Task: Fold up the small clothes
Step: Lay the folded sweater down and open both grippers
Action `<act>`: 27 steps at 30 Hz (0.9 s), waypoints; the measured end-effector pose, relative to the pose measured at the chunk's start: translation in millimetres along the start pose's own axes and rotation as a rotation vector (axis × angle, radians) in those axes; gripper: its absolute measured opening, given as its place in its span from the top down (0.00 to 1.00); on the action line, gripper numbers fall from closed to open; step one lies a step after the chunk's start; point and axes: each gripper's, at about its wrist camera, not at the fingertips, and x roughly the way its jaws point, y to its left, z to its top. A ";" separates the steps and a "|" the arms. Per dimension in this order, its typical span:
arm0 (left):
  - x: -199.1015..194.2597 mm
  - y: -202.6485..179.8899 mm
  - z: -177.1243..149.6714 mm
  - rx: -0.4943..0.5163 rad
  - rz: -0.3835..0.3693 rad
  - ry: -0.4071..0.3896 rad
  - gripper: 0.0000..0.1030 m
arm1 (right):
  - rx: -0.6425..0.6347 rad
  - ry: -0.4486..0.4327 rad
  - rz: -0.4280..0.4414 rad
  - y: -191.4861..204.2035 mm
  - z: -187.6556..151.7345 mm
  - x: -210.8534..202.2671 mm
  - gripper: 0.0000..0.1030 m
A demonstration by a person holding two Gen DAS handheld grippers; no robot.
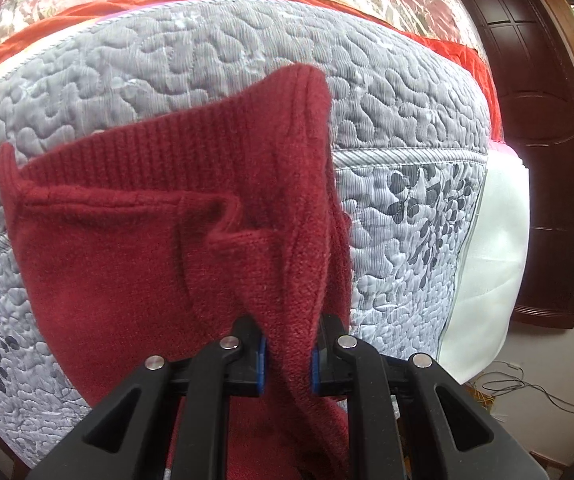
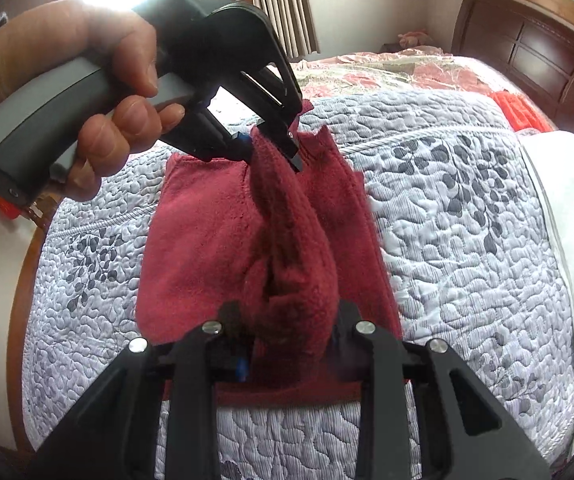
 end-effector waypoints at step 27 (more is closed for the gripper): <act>-10.2 5.1 -257.2 0.677 0.546 -0.450 0.22 | 0.116 0.349 0.687 -108.5 25.9 42.1 0.44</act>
